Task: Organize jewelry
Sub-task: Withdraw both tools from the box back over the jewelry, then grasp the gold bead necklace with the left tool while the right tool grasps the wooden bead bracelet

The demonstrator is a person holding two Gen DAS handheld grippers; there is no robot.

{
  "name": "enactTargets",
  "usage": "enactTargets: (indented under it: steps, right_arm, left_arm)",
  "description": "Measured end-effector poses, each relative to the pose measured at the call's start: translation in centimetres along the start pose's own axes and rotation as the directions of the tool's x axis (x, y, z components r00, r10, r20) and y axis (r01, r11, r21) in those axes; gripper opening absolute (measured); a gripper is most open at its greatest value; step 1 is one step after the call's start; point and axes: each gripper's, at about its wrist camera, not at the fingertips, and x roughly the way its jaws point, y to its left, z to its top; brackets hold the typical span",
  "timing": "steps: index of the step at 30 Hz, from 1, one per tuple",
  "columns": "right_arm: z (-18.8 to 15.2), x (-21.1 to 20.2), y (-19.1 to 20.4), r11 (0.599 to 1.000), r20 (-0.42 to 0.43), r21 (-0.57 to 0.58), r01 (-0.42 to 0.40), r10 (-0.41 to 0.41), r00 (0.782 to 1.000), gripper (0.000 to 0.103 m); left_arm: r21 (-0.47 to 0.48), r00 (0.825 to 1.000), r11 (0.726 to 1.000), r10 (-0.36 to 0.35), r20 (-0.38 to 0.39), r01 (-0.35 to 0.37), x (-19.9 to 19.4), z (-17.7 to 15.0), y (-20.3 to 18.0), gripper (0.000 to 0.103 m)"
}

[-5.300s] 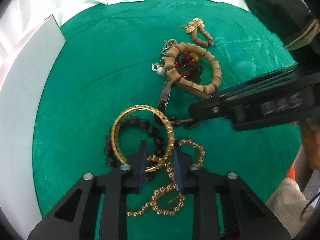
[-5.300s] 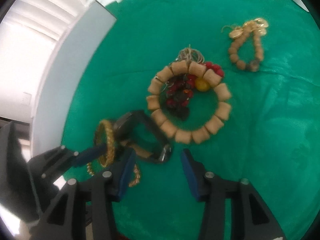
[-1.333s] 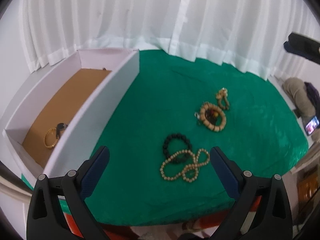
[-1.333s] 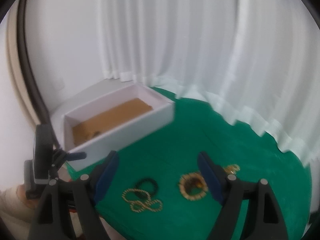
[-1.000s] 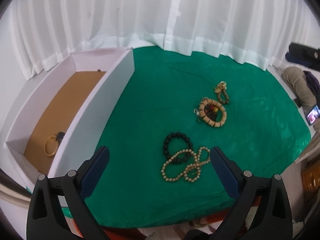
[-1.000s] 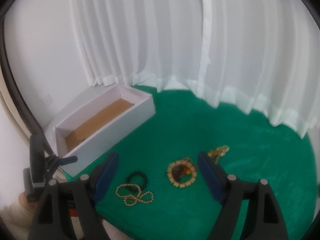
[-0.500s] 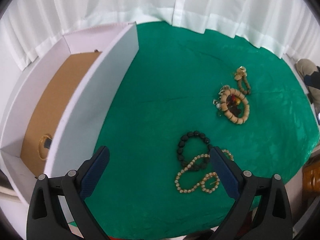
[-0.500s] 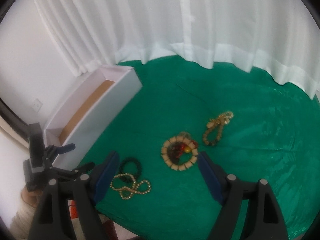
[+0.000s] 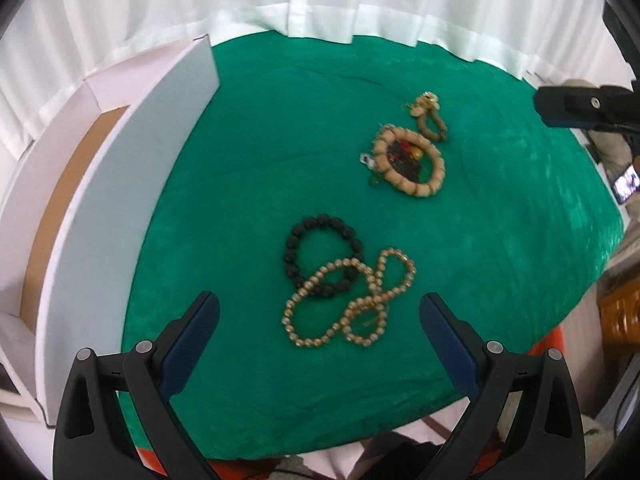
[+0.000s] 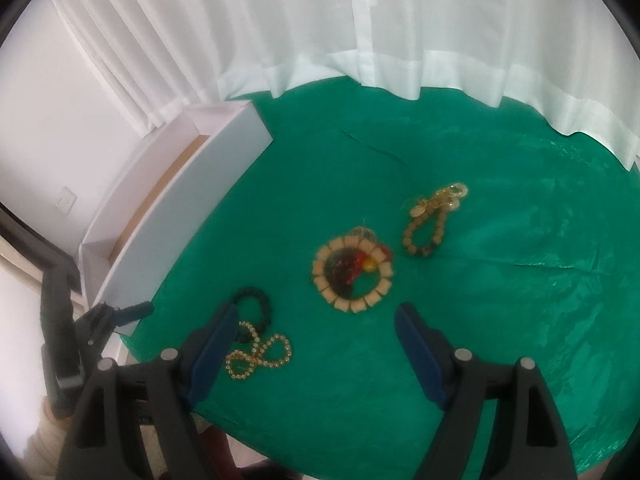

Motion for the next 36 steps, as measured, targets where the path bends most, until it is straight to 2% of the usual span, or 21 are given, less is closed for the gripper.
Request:
enactTargets:
  steps: [7, 16, 20, 24, 26, 28, 31, 32, 35, 36]
  right_arm:
    - [-0.9, -0.2, -1.0, 1.000, -0.008, 0.002, 0.010, -0.010, 1.000, 0.082]
    - [-1.4, 0.0, -3.8, 0.998, -0.011, 0.061, 0.022, -0.022, 1.000, 0.082]
    - [-1.5, 0.6, -4.2, 0.997, -0.023, 0.067, 0.026, -0.025, 0.999, 0.082]
    - [-1.4, 1.5, -4.1, 0.998, -0.044, 0.065, 0.028, -0.025, 0.999, 0.082]
    - [-1.1, 1.9, -4.1, 0.998, -0.051, 0.061, 0.028, -0.025, 0.998, 0.082]
    - [-0.7, 2.4, -4.3, 0.997, -0.053, 0.067, 0.034, -0.031, 0.998, 0.082]
    - [0.5, 3.8, -5.8, 0.993, -0.052, 0.092, 0.074, -0.069, 0.996, 0.082]
    - [0.8, 4.5, -6.2, 0.991, -0.061, 0.098, 0.086, -0.080, 0.995, 0.081]
    - [1.7, 7.6, -7.2, 0.989, -0.114, 0.124, 0.081, -0.067, 0.991, 0.059]
    - [1.8, 8.7, -7.3, 0.989, -0.137, 0.128, 0.068, -0.050, 0.989, 0.057]
  left_arm:
    - [0.005, 1.000, 1.000, 0.001, -0.020, 0.000, 0.4, -1.0, -0.7, 0.100]
    - [0.001, 1.000, 1.000, -0.008, -0.028, 0.008, 0.6, -2.3, 0.2, 0.100]
    - [0.058, 0.998, 0.997, -0.045, -0.039, 0.047, 1.3, -3.2, -0.7, 0.100]
    - [0.107, 0.998, 0.994, -0.030, -0.054, 0.035, 3.2, -3.2, -2.4, 0.100]
    - [0.118, 0.998, 0.993, -0.008, -0.058, 0.015, 4.5, -2.9, -3.1, 0.098]
    - [0.120, 0.998, 0.993, 0.005, -0.061, 0.002, 5.4, -2.7, -3.4, 0.092]
    - [0.085, 0.997, 0.996, 0.005, -0.079, 0.002, 6.7, -2.5, -3.1, 0.086]
    - [0.071, 0.997, 0.997, 0.001, -0.082, 0.005, 7.0, -2.5, -2.9, 0.086]
    - [0.045, 0.995, 0.999, -0.016, -0.094, 0.021, 7.6, -2.6, -2.8, 0.080]
    - [0.045, 0.995, 0.998, -0.027, -0.100, 0.032, 7.7, -2.9, -2.8, 0.078]
